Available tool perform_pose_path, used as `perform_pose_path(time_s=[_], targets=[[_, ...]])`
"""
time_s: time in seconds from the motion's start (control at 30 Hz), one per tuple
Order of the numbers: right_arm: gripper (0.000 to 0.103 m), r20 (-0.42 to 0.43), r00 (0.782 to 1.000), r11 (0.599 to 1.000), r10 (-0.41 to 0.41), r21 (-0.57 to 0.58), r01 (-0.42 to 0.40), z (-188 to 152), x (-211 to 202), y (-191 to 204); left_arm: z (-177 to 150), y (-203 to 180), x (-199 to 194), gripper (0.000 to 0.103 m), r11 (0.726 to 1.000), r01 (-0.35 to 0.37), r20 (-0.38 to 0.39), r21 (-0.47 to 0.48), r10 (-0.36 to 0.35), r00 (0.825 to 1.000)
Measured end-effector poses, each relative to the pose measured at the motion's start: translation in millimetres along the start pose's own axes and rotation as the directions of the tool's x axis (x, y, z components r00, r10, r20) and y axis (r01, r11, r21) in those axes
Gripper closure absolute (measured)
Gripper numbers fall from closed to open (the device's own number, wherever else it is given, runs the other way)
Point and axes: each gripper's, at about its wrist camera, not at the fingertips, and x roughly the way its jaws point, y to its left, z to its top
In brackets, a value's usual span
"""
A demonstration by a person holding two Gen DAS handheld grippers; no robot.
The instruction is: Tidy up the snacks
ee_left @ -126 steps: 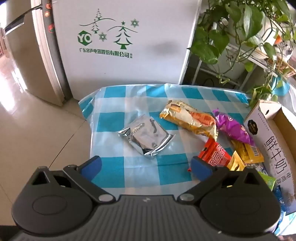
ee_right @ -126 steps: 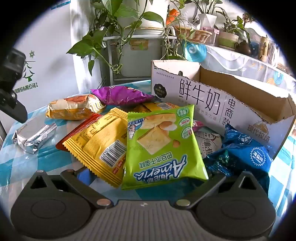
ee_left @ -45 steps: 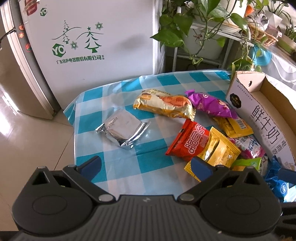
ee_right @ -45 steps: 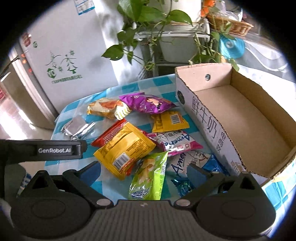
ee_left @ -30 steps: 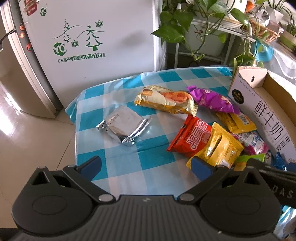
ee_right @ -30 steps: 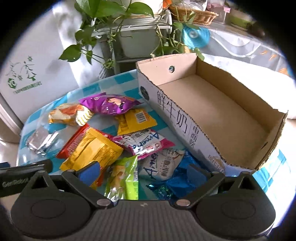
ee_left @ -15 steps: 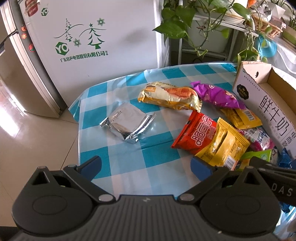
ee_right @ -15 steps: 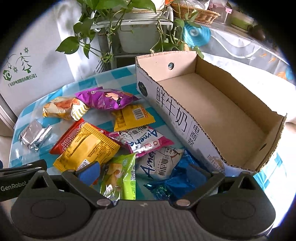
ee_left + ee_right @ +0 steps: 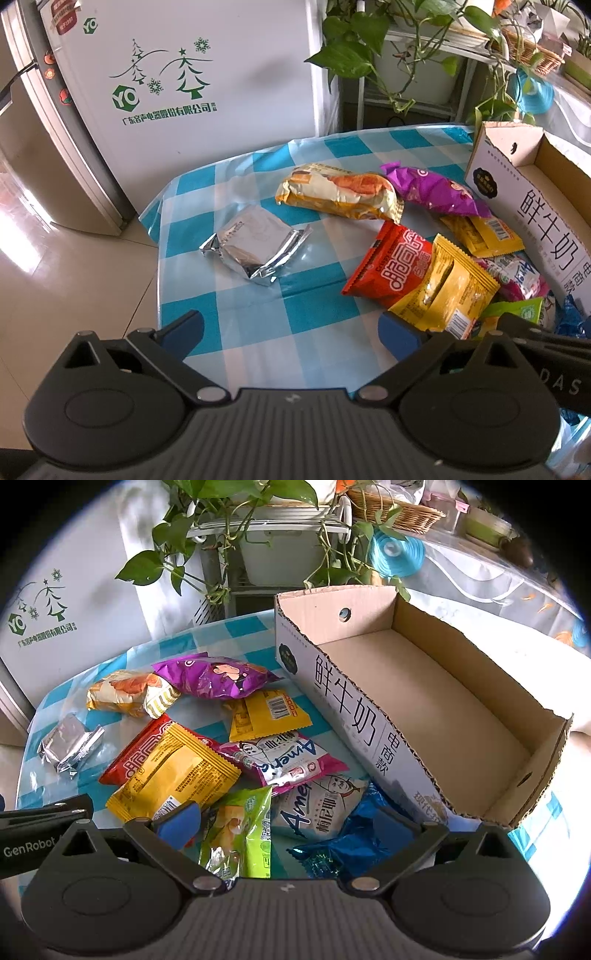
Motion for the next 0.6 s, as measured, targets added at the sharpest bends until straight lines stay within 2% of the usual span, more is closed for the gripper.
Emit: perform_pose_path(time_s=[0.6], targets=[[0.000, -0.005, 1.000, 1.000, 0.014, -0.011, -0.015, -0.6, 1.2, 1.6, -1.1, 1.1, 1.7, 0.007, 1.000, 0.004, -0.012, -0.012, -0.004, 1.000]])
